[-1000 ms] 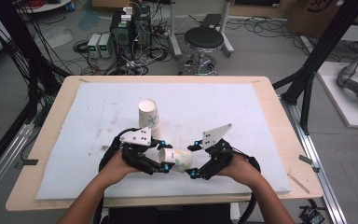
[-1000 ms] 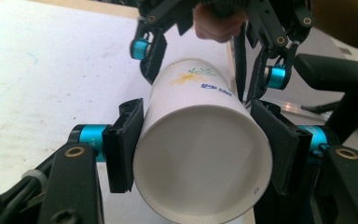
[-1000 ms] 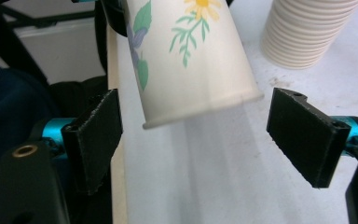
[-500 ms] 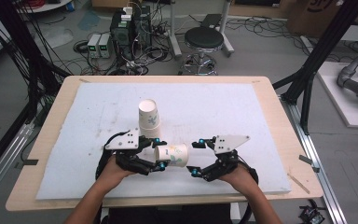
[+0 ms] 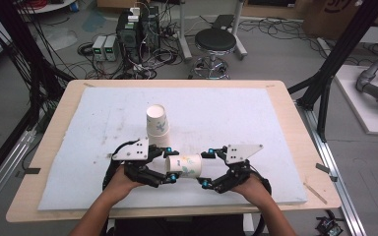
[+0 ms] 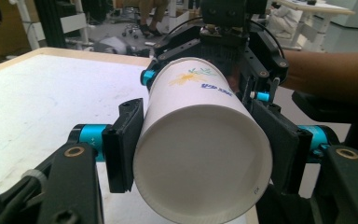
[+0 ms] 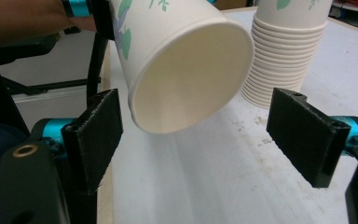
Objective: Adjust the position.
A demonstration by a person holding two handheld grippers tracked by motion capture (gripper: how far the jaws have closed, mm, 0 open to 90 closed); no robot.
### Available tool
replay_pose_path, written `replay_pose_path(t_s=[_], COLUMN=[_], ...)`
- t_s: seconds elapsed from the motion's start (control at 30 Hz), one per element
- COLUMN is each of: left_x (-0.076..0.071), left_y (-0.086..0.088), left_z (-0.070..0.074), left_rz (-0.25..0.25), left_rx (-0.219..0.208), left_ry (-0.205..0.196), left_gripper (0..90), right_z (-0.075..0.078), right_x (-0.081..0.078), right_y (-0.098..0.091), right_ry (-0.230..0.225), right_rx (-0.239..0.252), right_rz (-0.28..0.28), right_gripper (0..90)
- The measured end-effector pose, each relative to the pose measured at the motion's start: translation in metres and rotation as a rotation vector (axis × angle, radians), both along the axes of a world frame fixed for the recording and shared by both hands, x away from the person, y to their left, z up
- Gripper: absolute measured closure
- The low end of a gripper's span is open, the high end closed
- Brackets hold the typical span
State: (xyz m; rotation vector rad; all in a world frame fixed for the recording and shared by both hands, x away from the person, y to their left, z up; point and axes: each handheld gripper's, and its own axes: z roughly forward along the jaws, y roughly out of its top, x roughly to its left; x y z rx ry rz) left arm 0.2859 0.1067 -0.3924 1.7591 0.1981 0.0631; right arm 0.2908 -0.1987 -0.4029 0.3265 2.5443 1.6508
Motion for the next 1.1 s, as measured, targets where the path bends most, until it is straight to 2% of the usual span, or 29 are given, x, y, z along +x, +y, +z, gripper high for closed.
replay_pose_path(t_s=[0.17, 0.37, 0.53, 0.6, 0.93, 1.07, 1.1], left_x=[-0.0007, -0.0003, 0.0007, 0.0012, 0.0012, 0.0011, 0.0005], left_y=[-0.0029, -0.0034, -0.0034, -0.0041, -0.0036, -0.0035, -0.0038], left_z=[0.0005, 0.0003, -0.0001, -0.0008, -0.0043, -0.005, -0.0048], left_rz=[-0.025, -0.049, -0.065, -0.066, -0.084, -0.077, -0.067], left_rx=[-0.012, -0.041, -0.088, -0.099, -0.11, -0.107, -0.098], left_ry=[0.002, 0.0, 0.014, 0.02, 0.022, 0.022, 0.012], left_gripper=[37.1, 37.1, 37.2, 37.2, 37.2, 36.9, 36.4], right_z=[-0.0003, -0.0004, 0.0007, 0.0009, 0.0029, 0.0027, 0.0029], right_x=[0.0, 0.0013, 0.0029, 0.0035, 0.0013, 0.0018, 0.0018], right_y=[0.0041, 0.004, 0.0027, 0.0021, 0.0, 0.0001, -0.0002], right_ry=[0.011, 0.038, 0.045, 0.053, 0.031, 0.056, 0.061], right_rx=[0.008, 0.056, 0.095, 0.108, 0.116, 0.122, 0.123], right_rz=[0.022, 0.051, 0.078, 0.096, 0.127, 0.125, 0.123], right_gripper=[18.8, 18.9, 19.7, 24.3, 34.5, 35.2, 35.8])
